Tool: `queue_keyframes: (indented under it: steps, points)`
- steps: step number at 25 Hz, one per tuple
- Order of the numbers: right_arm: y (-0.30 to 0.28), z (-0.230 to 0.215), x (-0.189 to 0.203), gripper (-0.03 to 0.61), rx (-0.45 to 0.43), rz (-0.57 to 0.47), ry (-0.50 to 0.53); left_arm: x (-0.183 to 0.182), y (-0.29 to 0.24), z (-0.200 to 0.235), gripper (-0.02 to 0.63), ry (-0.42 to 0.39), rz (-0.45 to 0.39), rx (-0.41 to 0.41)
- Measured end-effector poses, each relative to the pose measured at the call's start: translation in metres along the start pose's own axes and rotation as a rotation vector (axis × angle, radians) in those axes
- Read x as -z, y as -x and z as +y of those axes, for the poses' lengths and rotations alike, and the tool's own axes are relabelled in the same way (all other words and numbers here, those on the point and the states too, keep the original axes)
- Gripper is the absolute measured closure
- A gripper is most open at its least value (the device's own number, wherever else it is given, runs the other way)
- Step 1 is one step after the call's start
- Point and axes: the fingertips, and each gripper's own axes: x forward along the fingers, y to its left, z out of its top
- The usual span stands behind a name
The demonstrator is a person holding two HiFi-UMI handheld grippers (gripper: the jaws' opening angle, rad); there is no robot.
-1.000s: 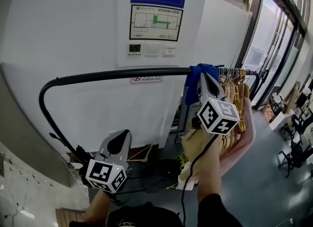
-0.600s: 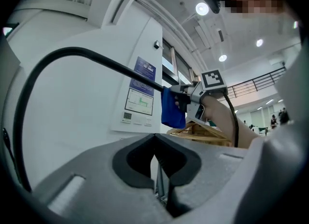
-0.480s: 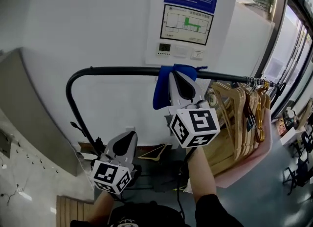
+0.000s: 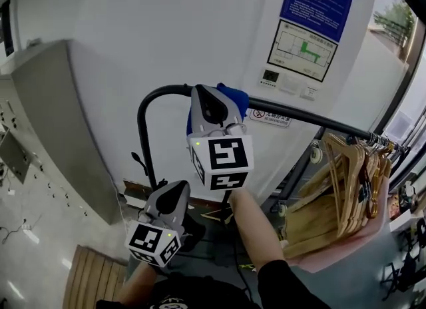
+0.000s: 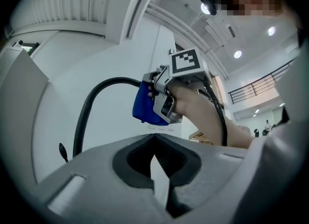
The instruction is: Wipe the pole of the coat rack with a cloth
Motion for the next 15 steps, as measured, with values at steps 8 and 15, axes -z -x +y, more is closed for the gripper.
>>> queue_keyframes:
  steps: [8, 15]
  points:
    - [0.024, -0.031, -0.001, 0.577, 0.054, -0.012, 0.022, 0.000, -0.005, 0.005, 0.609, 0.025, 0.005, 0.025]
    - [0.078, -0.111, 0.000, 0.576, 0.193, -0.004, 0.029, 0.007, -0.036, -0.029, 0.609, 0.028, 0.011, 0.130]
